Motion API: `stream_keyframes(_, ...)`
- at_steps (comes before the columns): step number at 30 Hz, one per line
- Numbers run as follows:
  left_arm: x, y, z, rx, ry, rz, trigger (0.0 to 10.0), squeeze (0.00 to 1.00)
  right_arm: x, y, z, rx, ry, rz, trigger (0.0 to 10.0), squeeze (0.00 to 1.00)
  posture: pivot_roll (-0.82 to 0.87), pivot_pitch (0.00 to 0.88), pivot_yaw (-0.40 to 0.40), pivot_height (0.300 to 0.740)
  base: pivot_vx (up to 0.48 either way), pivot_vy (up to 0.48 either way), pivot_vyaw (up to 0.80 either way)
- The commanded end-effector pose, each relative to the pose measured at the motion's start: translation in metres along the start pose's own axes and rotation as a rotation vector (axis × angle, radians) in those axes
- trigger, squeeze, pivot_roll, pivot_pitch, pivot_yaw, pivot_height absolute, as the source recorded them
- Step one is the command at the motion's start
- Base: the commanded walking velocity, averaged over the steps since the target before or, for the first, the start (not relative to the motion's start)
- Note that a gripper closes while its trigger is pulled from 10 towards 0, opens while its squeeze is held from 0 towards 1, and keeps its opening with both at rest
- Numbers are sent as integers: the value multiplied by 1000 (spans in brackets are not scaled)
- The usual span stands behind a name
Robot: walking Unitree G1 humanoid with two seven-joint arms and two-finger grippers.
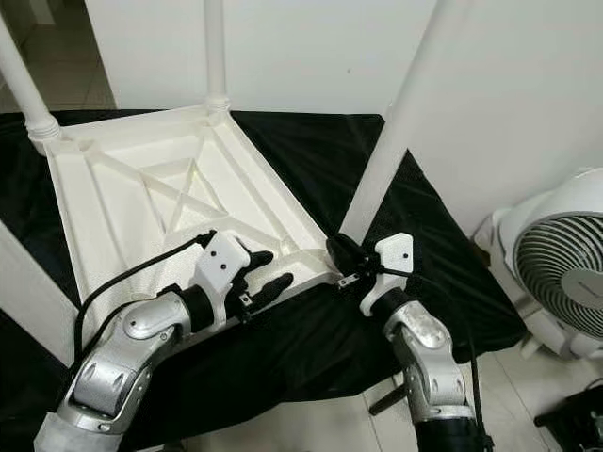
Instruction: Building children table
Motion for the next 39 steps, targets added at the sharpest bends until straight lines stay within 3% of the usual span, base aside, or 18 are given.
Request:
stream_keyframes(1,-1,3,-2,30,-4,-12,10000,0,8,3,31,-134,38,17,10000,0,123,28,-104,740,0,0,0)
stream_keyframes(9,0,4,0,32,9,-7,10000,0,11,0,27,-123,21,35,10000,0,125,23,-103,740,0,0,0)
stream_keyframes(11,-5,10,1,31,12,-19,10000,0,12,-3,20,-90,4,48,10000,0,123,21,-98,740,0,0,0)
stream_keyframes(20,-10,30,3,33,13,-34,10000,0,7,-9,14,-64,-7,46,10000,0,150,28,-100,740,0,0,0)
stream_keyframes(31,-32,37,11,7,-4,-146,10000,0,13,-15,-28,160,-78,54,10000,0,156,36,-104,740,0,0,0)
stream_keyframes(39,-43,31,5,33,-31,-210,10000,0,26,-12,-43,256,-114,75,10000,0,139,36,-97,740,0,0,0)
Point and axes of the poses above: a point about 5 cm out from each wrist's last joint towards the gripper, its own y axis pointing back from the gripper into the wrist, its own x axis along the axis of the wrist's last joint, z = x × y, the point moved 3 cm from there along -y, pointing out of the wrist towards the gripper, and after that the axes turned 4 degrees about y, right-handed, at the moved point
